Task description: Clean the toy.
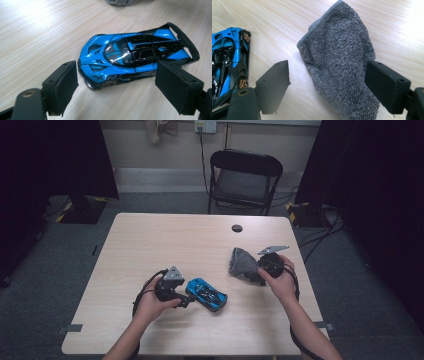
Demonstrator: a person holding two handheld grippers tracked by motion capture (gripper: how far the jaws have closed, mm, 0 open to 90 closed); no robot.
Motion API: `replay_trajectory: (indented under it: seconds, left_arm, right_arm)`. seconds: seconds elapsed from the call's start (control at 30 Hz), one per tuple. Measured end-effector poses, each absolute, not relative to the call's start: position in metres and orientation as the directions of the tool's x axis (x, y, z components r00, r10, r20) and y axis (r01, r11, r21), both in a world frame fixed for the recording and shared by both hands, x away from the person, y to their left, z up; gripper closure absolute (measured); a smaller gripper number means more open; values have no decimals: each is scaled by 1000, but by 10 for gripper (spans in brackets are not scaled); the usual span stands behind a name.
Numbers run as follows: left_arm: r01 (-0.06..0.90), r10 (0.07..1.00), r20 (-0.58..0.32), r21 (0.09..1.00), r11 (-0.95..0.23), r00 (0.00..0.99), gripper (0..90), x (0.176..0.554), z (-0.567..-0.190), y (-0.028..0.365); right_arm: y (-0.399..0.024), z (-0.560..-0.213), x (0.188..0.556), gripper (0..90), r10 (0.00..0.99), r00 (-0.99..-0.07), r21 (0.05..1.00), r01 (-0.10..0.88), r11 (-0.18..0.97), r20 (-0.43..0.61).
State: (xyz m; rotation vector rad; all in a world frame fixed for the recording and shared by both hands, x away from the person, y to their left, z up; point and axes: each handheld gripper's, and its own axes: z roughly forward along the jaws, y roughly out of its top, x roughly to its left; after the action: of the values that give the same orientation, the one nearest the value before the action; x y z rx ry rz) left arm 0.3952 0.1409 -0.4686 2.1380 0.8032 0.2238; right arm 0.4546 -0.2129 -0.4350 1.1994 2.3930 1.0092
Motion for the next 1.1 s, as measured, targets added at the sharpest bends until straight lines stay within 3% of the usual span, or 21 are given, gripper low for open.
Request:
replay_trajectory:
  seconds: [1.1]
  left_arm:
    - [491, 628, -120, 741, -459, 769, 169, 386, -464, 176]
  right_arm:
    - [-241, -444, 418, 202, 768, -639, 696, 575, 429, 55]
